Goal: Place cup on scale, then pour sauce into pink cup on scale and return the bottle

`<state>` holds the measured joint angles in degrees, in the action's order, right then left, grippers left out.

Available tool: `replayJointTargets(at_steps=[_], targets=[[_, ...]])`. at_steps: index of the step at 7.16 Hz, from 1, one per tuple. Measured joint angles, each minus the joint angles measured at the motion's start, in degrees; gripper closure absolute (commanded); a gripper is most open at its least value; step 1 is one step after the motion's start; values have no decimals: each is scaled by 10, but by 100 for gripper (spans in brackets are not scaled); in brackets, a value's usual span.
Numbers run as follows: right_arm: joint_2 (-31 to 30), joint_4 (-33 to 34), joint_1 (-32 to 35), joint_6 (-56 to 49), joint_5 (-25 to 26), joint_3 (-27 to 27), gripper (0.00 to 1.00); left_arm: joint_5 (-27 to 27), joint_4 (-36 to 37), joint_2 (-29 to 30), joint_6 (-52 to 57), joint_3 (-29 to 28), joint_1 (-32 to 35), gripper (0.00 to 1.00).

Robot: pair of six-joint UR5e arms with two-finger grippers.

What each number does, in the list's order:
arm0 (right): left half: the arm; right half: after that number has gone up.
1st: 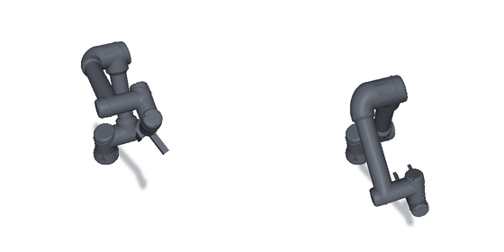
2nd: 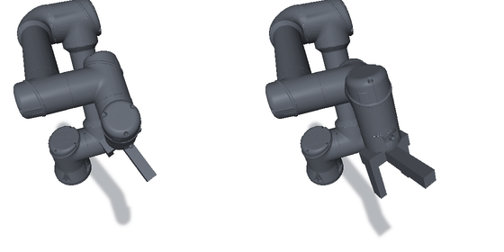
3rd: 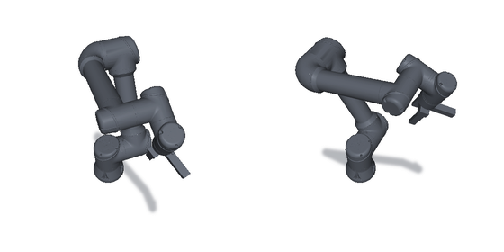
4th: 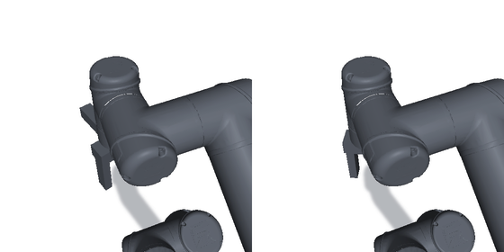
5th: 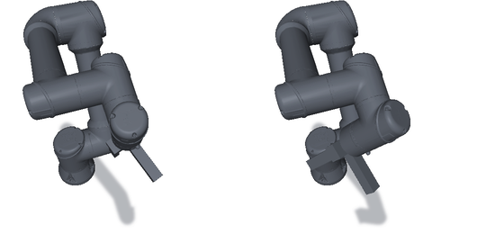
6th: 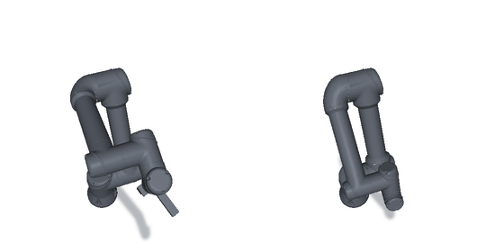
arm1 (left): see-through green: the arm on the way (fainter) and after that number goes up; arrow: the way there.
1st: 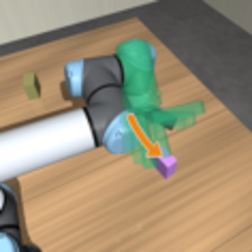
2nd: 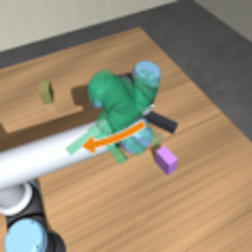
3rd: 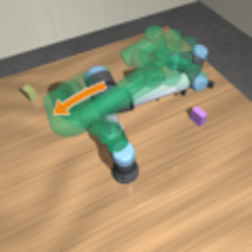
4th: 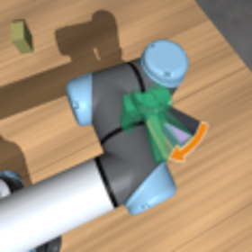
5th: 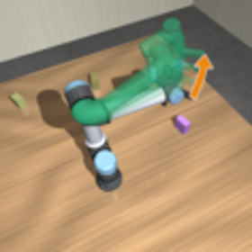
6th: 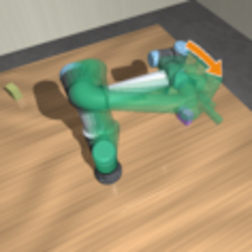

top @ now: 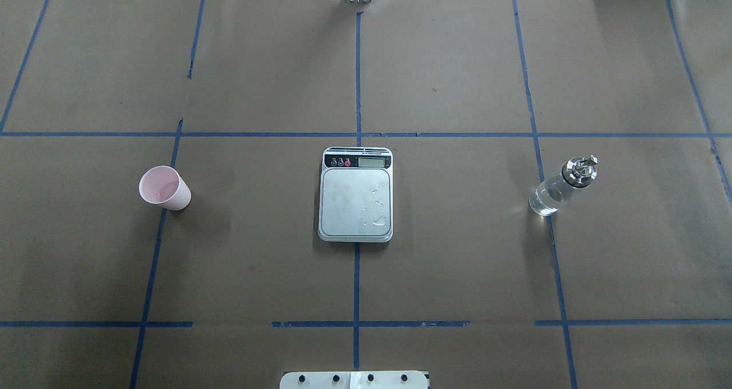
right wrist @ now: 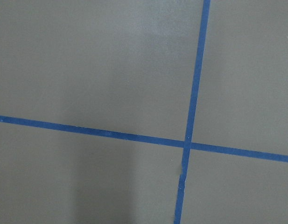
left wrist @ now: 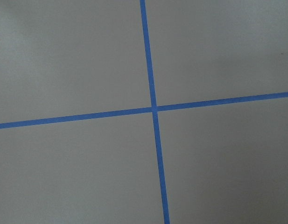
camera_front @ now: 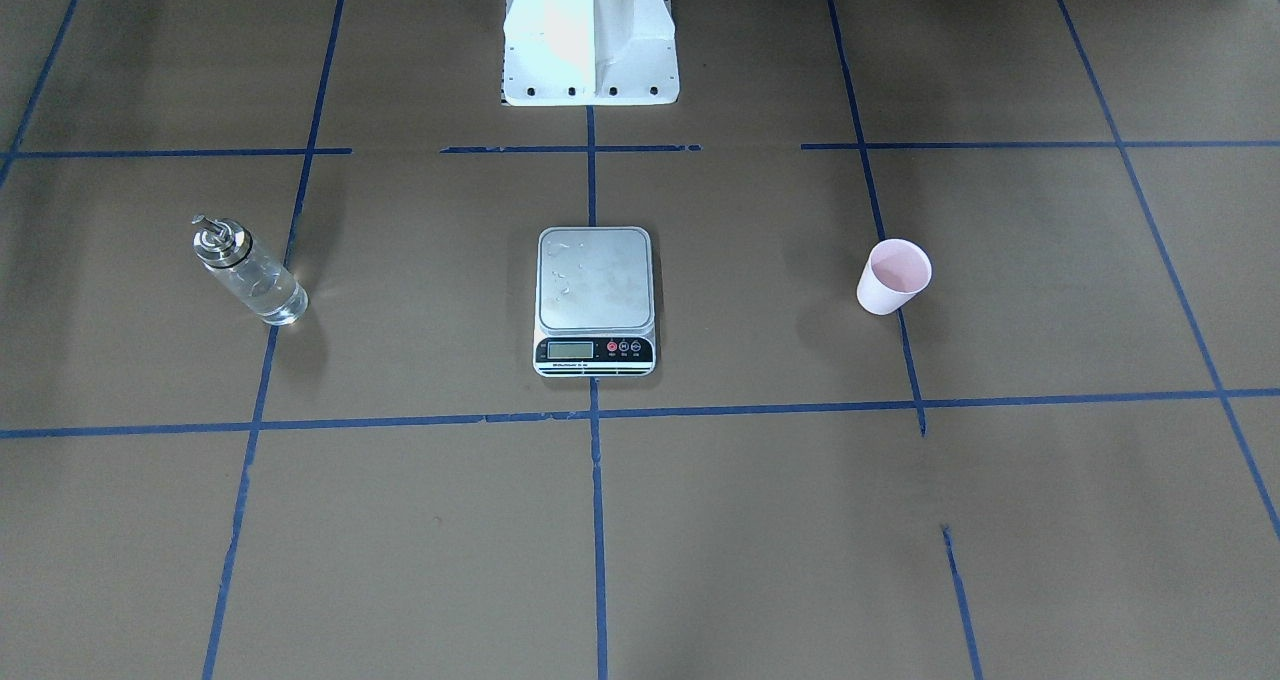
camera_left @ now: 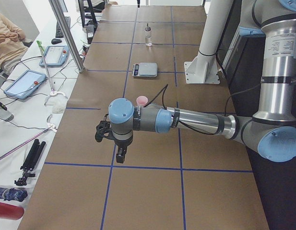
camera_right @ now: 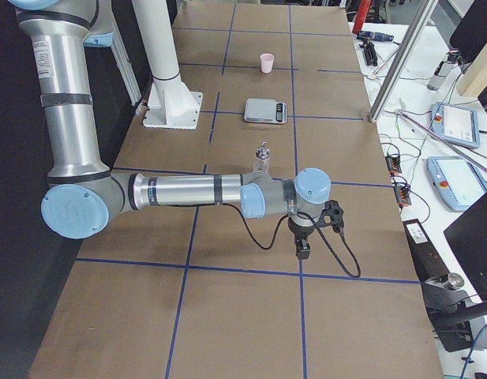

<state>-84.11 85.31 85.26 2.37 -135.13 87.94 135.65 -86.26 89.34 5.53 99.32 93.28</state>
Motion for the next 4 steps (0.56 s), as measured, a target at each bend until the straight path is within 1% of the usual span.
replayJointTargets(at_steps=[3,4], targets=[[-3,0,-1,0,-4,2,0,0,-17,-23,20,20,-7,0],[-3,-2,-2,0,-6,2,0,3,-22,-26,22,18,-23,0]])
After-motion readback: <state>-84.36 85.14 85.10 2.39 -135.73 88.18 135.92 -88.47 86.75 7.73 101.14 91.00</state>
